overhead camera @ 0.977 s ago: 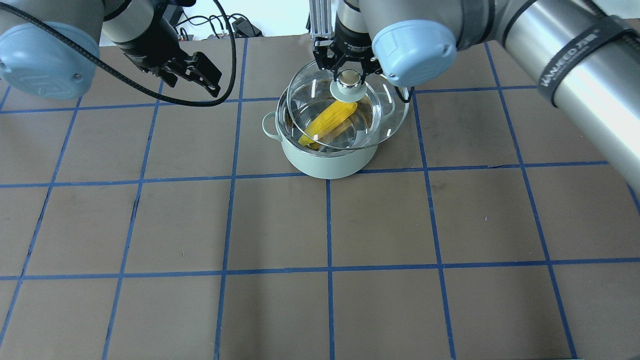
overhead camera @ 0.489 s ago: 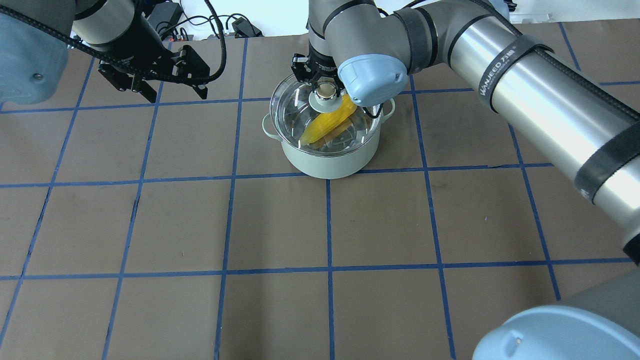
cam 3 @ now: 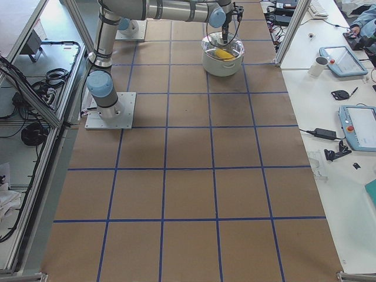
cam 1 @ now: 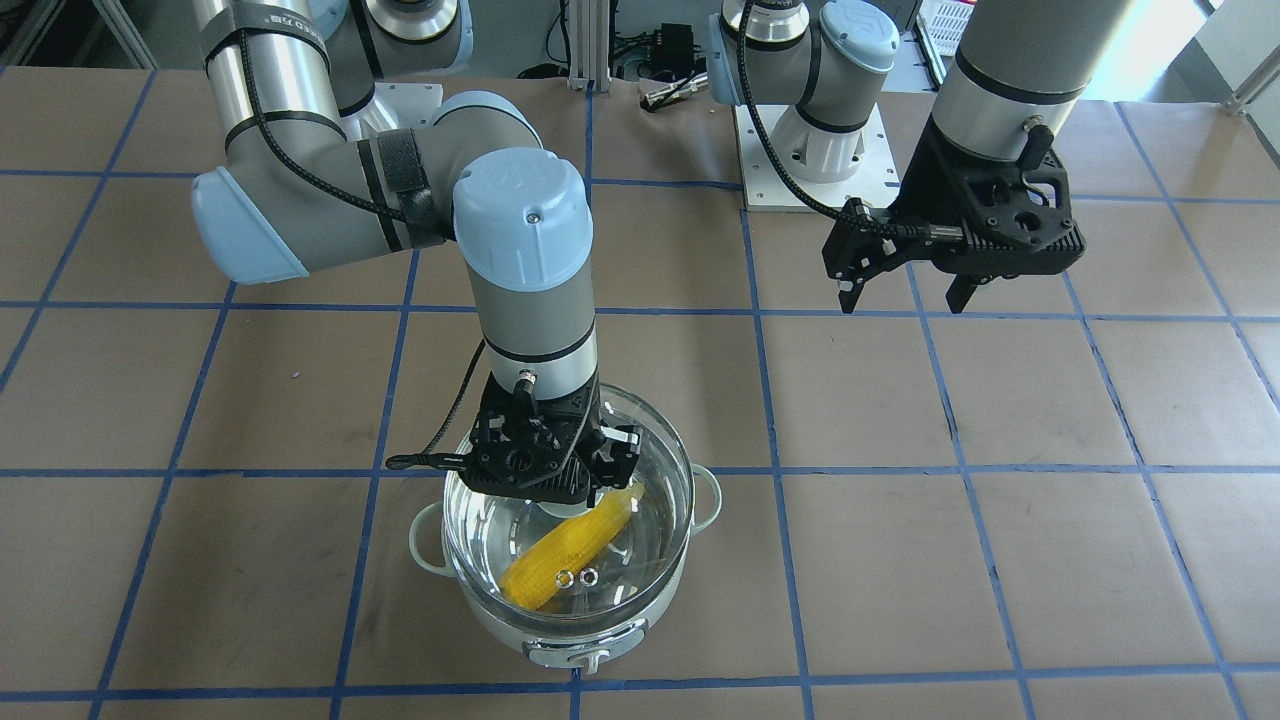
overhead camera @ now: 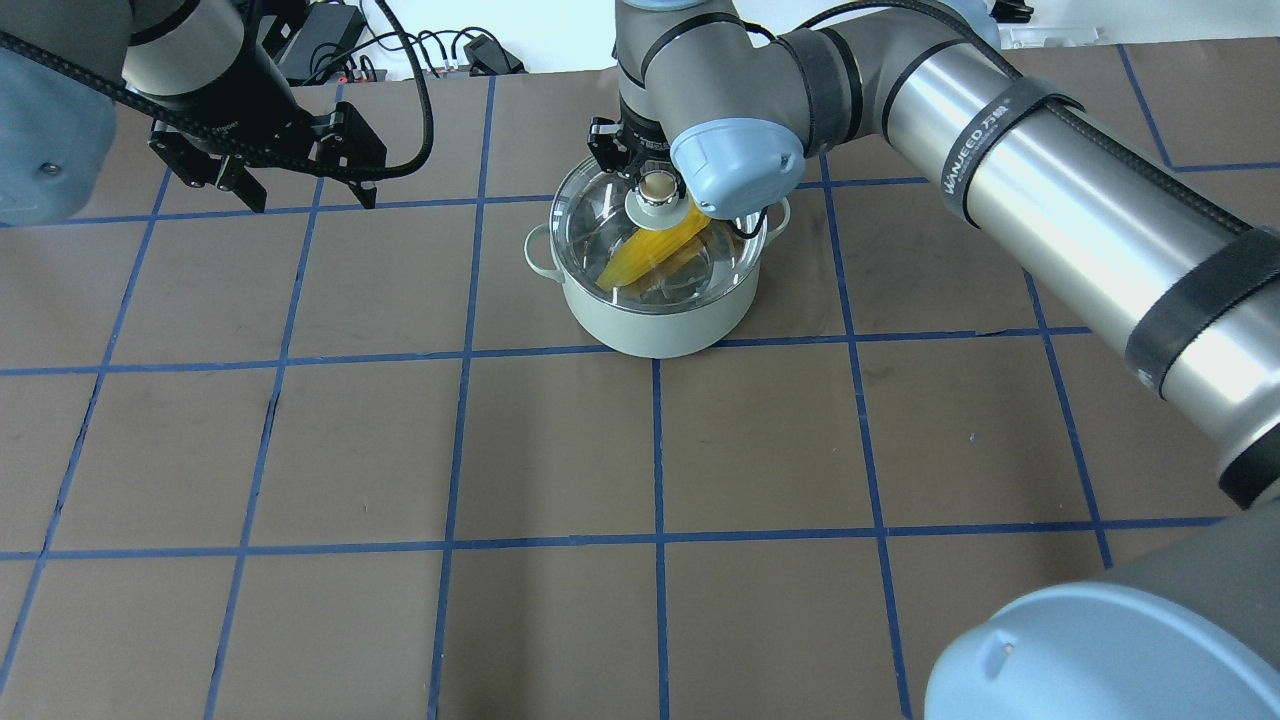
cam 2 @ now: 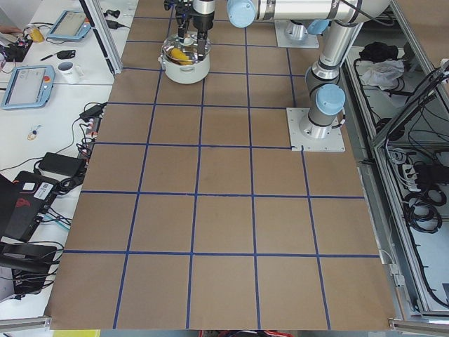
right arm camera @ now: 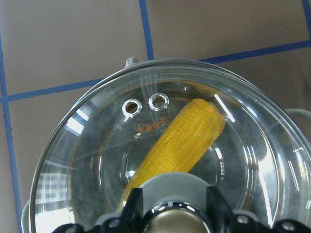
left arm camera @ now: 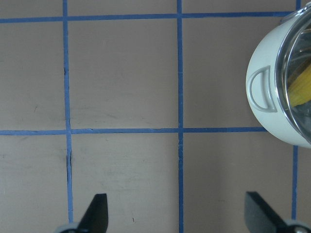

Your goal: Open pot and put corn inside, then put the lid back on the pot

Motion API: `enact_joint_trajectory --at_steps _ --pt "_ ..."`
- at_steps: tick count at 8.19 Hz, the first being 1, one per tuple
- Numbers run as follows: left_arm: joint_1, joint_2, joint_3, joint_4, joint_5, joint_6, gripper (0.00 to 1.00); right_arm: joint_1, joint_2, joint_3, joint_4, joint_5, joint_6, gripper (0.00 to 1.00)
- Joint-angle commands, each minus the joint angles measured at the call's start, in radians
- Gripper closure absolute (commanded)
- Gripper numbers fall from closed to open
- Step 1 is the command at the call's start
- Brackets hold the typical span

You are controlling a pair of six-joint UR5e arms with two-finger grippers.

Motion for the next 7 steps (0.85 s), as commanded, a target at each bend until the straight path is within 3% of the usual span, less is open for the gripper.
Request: enact_joint_trajectory --at_steps 1,7 --pt "-0.001 0.000 -0.004 -0.004 0.012 -0.002 0.00 0.000 0.010 0.000 -0.031 -0.007 -0.009 0.73" --pt "-0.002 -0.015 -0.014 -0.021 0.004 0.000 0.00 0.000 0.021 0.009 -0.046 -0.007 -0.011 0.73"
